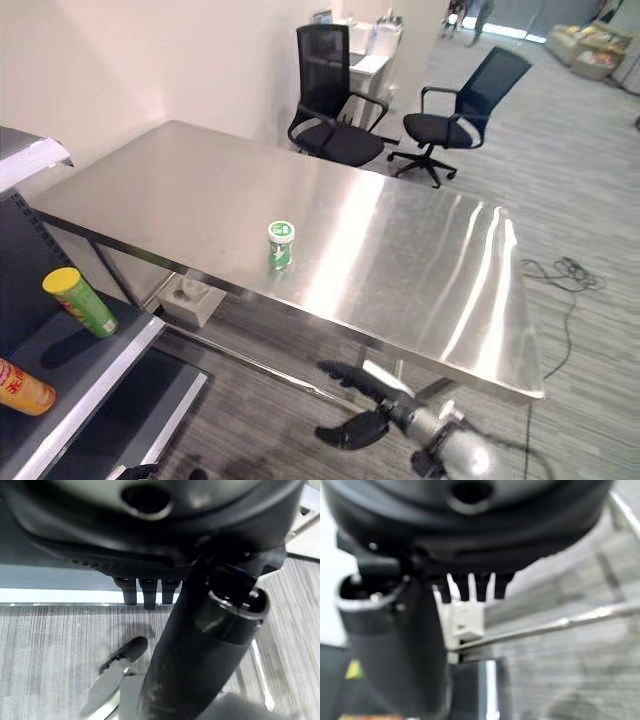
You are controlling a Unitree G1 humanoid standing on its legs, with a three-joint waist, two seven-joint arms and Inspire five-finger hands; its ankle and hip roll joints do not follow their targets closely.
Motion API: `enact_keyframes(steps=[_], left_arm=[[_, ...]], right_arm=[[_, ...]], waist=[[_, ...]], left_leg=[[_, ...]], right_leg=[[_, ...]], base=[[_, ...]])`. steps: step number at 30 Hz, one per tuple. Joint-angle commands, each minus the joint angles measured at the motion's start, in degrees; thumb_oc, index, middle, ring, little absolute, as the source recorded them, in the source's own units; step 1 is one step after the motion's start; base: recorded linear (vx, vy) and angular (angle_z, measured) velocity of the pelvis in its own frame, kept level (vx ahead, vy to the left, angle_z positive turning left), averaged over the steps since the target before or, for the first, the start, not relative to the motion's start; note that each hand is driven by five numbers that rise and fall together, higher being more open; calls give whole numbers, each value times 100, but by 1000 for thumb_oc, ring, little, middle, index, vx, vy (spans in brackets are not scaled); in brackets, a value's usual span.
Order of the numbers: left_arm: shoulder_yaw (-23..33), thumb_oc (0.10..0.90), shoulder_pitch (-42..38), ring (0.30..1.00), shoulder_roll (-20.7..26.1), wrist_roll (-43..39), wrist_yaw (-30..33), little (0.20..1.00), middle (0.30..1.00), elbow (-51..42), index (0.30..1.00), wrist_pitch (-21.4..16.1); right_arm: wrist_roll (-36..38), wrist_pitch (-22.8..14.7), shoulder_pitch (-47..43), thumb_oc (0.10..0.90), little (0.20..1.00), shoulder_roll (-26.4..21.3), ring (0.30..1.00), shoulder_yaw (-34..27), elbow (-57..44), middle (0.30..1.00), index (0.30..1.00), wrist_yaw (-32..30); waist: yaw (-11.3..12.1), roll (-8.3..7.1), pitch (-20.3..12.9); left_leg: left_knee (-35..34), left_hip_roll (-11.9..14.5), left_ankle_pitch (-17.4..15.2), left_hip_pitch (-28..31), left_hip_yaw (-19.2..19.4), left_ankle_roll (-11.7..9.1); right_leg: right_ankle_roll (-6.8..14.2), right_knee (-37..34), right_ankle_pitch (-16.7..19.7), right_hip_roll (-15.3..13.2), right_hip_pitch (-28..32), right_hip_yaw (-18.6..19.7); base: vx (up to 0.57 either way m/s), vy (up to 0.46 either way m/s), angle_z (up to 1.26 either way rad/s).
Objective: Put the goods on the table back onto the shelves and tidy them up.
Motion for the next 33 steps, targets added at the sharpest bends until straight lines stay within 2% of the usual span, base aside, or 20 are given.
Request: enact_keyframes(steps=[1,2,3,6,8,12,16,17,19,21,22,28,33], left_arm=[[-161,800,-736,900,100,75,-183,900,900,216,900,-305],[-171,800,-740,900,70,46,-205,900,900,238,900,-306],[-220,800,-730,900,17,-28,-266,900,900,289,900,-304],[-253,800,-699,900,-87,-101,-311,900,900,390,900,-305],[-240,800,-645,900,-153,-173,-338,900,900,416,900,-284],[-195,800,-530,900,-219,-202,-332,900,900,390,900,-270],[-264,800,-403,900,-214,-226,-196,900,900,52,900,-242],[-289,800,-387,900,-156,-273,-117,900,900,-95,900,-223],[-299,800,-401,900,-75,-303,-87,900,900,-246,900,-188],[-307,800,-399,900,-30,-305,-88,900,900,-296,900,-178],[-285,800,-375,900,44,-312,-82,900,900,-380,900,-128],[-174,800,-337,900,158,-370,-68,900,900,-435,900,-97],[-171,800,-330,900,205,-385,-77,900,900,-473,900,-89]], right_arm=[[1142,-383,-1251,800,900,-42,900,362,-504,900,900,703],[1226,-376,-1496,800,900,-183,900,488,-612,900,900,753],[1334,-347,-2127,800,900,-398,900,870,-786,900,900,845],[1687,-258,-2848,800,900,-344,900,1345,-809,900,900,918],[1695,-286,-3235,800,900,-149,900,1490,-811,900,900,799],[1374,-432,-3139,800,900,195,900,890,-506,900,900,314],[-98,-645,-3126,800,900,983,900,-156,226,900,900,-1021],[-600,-695,-3279,800,900,1284,900,-583,346,900,900,-1570],[-869,-723,-3476,800,900,1439,900,-959,454,900,900,-1989],[-897,-752,-3515,800,900,1496,900,-1141,468,900,900,-2124],[-1030,-747,-3593,800,900,1526,900,-1419,580,900,900,-2421],[-1050,-788,-3450,800,900,1471,900,-1945,798,900,900,-2667],[-1090,-740,-3380,800,900,1481,900,-1903,1105,900,900,-2620]], waist=[[234,-9,25],[238,-1,12],[283,0,-17],[336,17,-60],[379,30,-93],[410,69,-110],[487,128,-99],[522,135,-82],[565,150,-84],[584,146,-82],[631,139,-93],[700,124,-125],[746,125,-140]], left_leg=[[48,214,-217,-120,-133,-68],[48,229,-211,-117,-125,-77],[48,246,-210,-107,-114,-83],[48,266,-221,-92,-110,-91],[48,278,-235,-90,-130,-89],[48,264,-247,-97,-139,-72],[48,216,-289,-90,-189,-11],[48,189,-309,-93,-215,19],[48,163,-324,-105,-261,41],[48,150,-329,-114,-288,49],[48,134,-338,-134,-333,62],[48,84,-369,-168,-434,87],[48,46,-373,-182,-486,99]], right_leg=[[380,411,-125,-484,-166,31],[378,411,-128,-474,-167,31],[369,416,-136,-457,-166,33],[362,396,-145,-425,-143,30],[367,395,-155,-415,-115,-13],[370,403,-153,-424,-97,-55],[373,428,-139,-452,-73,-93],[378,444,-138,-469,-63,-107],[383,451,-131,-479,-52,-129],[385,450,-132,-483,-40,-146],[391,450,-128,-488,-18,-181],[403,434,-132,-490,37,-257],[405,434,-138,-499,50,-287]], base=[[0,0,0],[0,0,0],[15,-2,-5],[3,1,2],[16,-5,8],[10,11,6],[8,20,1],[21,42,5],[17,29,11],[14,14,11],[20,10,6],[13,14,8],[2,14,5]])
